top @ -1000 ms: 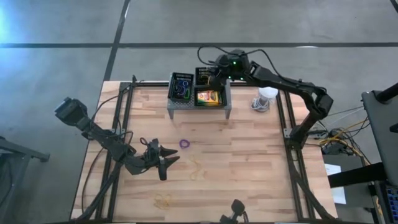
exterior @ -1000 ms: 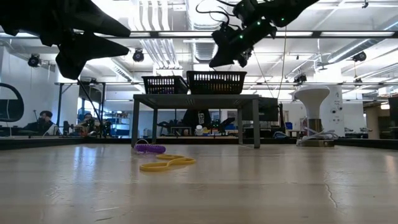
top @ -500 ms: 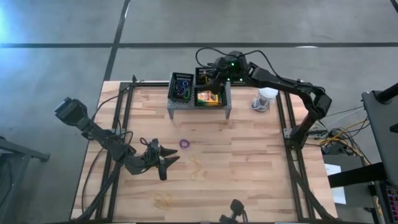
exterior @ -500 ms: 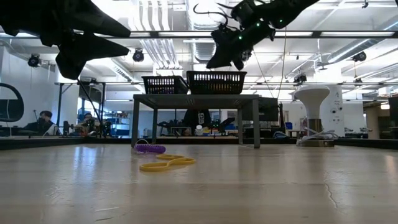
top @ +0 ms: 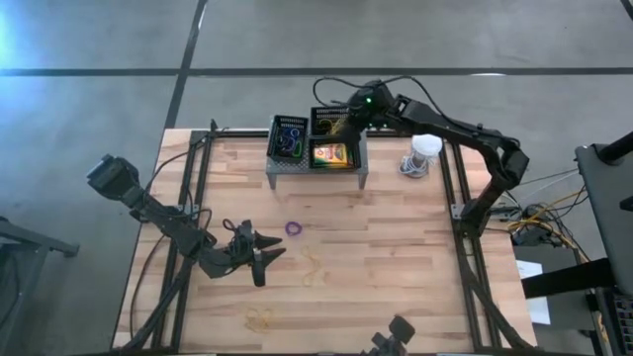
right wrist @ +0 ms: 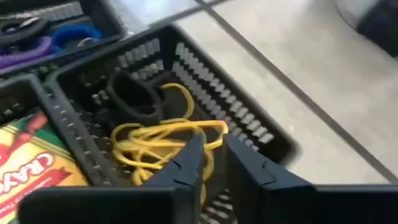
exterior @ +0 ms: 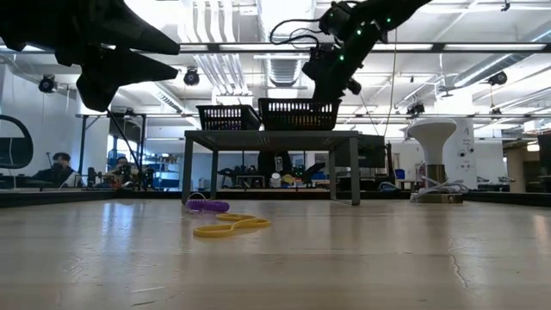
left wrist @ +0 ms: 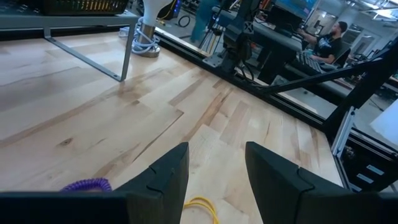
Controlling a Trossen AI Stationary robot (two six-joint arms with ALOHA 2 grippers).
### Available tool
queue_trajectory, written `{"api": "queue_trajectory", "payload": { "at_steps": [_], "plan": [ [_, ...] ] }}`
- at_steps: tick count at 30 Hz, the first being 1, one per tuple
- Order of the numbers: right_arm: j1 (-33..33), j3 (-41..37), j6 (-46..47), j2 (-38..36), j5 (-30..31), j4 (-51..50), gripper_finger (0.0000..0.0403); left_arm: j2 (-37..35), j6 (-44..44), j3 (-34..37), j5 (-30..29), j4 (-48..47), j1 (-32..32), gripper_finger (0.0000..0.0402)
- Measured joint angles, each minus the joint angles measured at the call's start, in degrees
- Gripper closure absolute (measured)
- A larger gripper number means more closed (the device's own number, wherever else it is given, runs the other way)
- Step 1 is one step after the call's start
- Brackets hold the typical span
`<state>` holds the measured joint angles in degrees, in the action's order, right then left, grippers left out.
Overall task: Pick & Place Office Desk Supplies
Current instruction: Put the yellow rubber band into the top black bin on the shelf, then put the violet spring keychain into the middle black bin on the shelf
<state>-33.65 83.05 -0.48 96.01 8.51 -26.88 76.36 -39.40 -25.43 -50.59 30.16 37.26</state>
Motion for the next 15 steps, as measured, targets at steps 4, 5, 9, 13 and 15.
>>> {"api": "queue_trajectory", "payload": {
  "at_steps": [4,5,9,13,15],
  "plan": [
    [0.9,4.3,0.1,-1.2,1.7,-4.6,0.0312,0.0,-0.5,0.0,0.0,-0.2,0.0,0.0238],
    [1.6,4.9,-0.5,-1.9,1.8,-4.9,0.0307,0.0,-0.8,0.0,0.0,-0.2,0.0,0.0238],
    [7.0,4.3,-1.5,-6.4,1.8,-5.2,0.0303,0.0,-1.1,0.0,0.0,-0.4,0.1,0.0238],
    [16.6,-0.6,-1.5,-11.0,2.4,-4.2,0.0314,0.0,-1.1,0.0,0.0,-0.4,0.3,0.0238],
    [22.6,-4.1,-1.1,-13.2,3.6,-2.5,0.0323,0.0,-0.6,0.0,0.0,-0.4,0.3,0.0238]
  ]
}}
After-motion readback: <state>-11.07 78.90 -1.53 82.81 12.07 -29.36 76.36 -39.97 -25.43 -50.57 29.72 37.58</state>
